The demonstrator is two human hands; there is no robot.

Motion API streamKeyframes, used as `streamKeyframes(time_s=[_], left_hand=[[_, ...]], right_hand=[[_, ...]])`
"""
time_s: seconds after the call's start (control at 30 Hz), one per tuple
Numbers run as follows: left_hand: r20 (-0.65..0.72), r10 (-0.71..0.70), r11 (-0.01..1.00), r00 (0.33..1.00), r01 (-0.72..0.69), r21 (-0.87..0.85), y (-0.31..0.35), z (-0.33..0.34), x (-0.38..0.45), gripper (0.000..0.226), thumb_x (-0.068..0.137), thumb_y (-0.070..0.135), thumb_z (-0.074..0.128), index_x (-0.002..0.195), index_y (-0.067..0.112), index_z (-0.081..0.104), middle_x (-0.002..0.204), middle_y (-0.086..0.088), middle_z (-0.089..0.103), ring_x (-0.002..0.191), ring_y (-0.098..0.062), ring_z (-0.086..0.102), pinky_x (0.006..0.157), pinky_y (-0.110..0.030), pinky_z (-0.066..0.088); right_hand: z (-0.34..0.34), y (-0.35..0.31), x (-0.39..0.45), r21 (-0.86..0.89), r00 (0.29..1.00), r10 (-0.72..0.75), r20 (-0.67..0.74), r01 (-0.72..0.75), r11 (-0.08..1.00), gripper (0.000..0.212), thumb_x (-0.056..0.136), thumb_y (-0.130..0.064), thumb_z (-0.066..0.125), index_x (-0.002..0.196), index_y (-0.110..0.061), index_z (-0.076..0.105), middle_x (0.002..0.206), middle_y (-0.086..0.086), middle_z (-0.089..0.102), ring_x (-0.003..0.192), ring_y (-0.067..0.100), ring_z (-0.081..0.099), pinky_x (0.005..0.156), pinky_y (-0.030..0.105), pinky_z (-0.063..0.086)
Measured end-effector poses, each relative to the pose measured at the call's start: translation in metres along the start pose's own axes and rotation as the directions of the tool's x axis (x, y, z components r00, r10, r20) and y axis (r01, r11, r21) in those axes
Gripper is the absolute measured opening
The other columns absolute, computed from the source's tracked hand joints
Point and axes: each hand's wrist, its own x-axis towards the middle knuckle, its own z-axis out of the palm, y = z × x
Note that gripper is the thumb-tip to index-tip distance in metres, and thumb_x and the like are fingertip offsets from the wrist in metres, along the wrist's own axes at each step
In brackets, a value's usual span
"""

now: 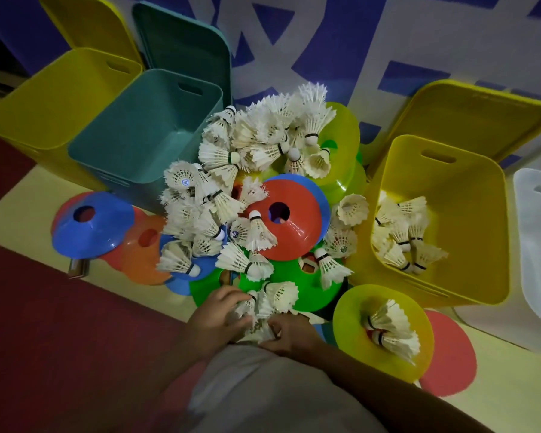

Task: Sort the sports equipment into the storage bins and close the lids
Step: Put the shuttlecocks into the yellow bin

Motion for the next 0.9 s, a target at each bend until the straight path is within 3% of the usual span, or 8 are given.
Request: streamKeyframes(time_s=[0.17,0.33,0.43,0.5,0.6,0.67,0.77,0.9], left_hand=[[-0.006,0.011,0.999,1.000,-0.011,0.053,-0.003,0.002,-0.003,0.065,0.079,0.079,0.032,0.123,0.038,0.056,0.122,0.026,0.044,0.115,0.010,0.034,0.091,-0.012,0.033],[-0.035,-0.041,0.999,0.999,0.042,0.008,0.002,0.004,0.000,0.057,0.084,0.063,0.031,0.124,0.033,0.056,0.120,0.020,0.053,0.112,0.003,0.044,0.090,-0.019,0.038],[-0.070,-0.105,0.993,0.992,0.101,-0.060,0.008,0.003,0.002,0.059,0.085,0.060,0.030,0.125,0.028,0.058,0.114,0.018,0.056,0.108,-0.002,0.050,0.088,-0.024,0.041],[-0.077,-0.135,0.985,0.988,0.125,-0.121,0.012,0.004,0.004,0.051,0.089,0.053,0.035,0.126,0.025,0.058,0.113,0.015,0.059,0.107,-0.002,0.053,0.087,-0.023,0.041],[-0.056,-0.193,0.942,0.980,0.169,-0.290,0.019,0.006,0.010,0.035,0.097,0.039,0.040,0.124,0.024,0.058,0.116,0.009,0.062,0.106,0.000,0.055,0.087,-0.016,0.040],[-0.034,-0.232,0.908,0.972,0.203,-0.366,0.025,0.005,0.017,0.027,0.101,0.028,0.040,0.122,0.024,0.057,0.116,0.008,0.061,0.105,0.003,0.054,0.089,-0.016,0.041],[-0.008,-0.258,0.892,0.966,0.235,-0.386,0.029,0.001,0.025,0.027,0.102,0.024,0.038,0.121,0.022,0.057,0.116,0.009,0.059,0.108,0.000,0.053,0.087,-0.012,0.039],[0.012,-0.238,0.904,0.971,0.226,-0.363,0.029,-0.004,0.031,0.021,0.101,0.028,0.039,0.112,0.029,0.058,0.111,0.011,0.060,0.109,-0.006,0.055,0.094,-0.025,0.043]], right_hand=[[0.006,0.001,-0.001,0.054,0.998,0.050,-0.035,-0.048,0.997,0.072,0.055,-0.077,0.044,0.097,-0.021,0.058,0.094,0.001,0.065,0.086,0.020,0.057,0.069,0.033,0.042],[0.010,-0.001,-0.010,0.259,0.990,0.110,-0.089,-0.083,0.962,0.047,0.062,-0.057,0.060,0.104,-0.037,0.054,0.099,-0.006,0.068,0.092,0.014,0.063,0.082,0.036,0.052],[0.008,0.002,-0.018,0.379,0.975,0.136,-0.176,-0.060,0.923,0.039,0.070,-0.038,0.069,0.102,-0.051,0.051,0.095,-0.015,0.067,0.089,-0.002,0.062,0.082,0.025,0.050],[0.002,0.003,-0.022,0.435,0.972,0.145,-0.186,-0.051,0.899,0.046,0.076,-0.021,0.072,0.113,-0.040,0.054,0.089,-0.022,0.061,0.084,-0.011,0.058,0.077,0.013,0.043],[-0.006,0.006,-0.024,0.489,0.971,0.152,-0.183,-0.044,0.871,0.049,0.078,-0.016,0.072,0.124,-0.024,0.055,0.098,-0.023,0.057,0.085,-0.015,0.055,0.075,0.004,0.039],[-0.012,0.003,-0.026,0.502,0.972,0.166,-0.169,-0.060,0.863,0.051,0.076,-0.022,0.072,0.124,-0.025,0.055,0.101,-0.018,0.060,0.088,-0.013,0.057,0.079,0.008,0.043],[-0.017,0.001,-0.025,0.489,0.973,0.166,-0.163,-0.067,0.870,0.055,0.073,-0.034,0.070,0.125,-0.030,0.055,0.112,-0.017,0.059,0.106,0.001,0.058,0.093,0.025,0.048],[-0.023,-0.001,-0.023,0.481,0.981,0.125,-0.146,-0.040,0.876,0.056,0.079,-0.030,0.070,0.132,-0.027,0.051,0.121,-0.012,0.056,0.113,0.005,0.055,0.099,0.027,0.044]])
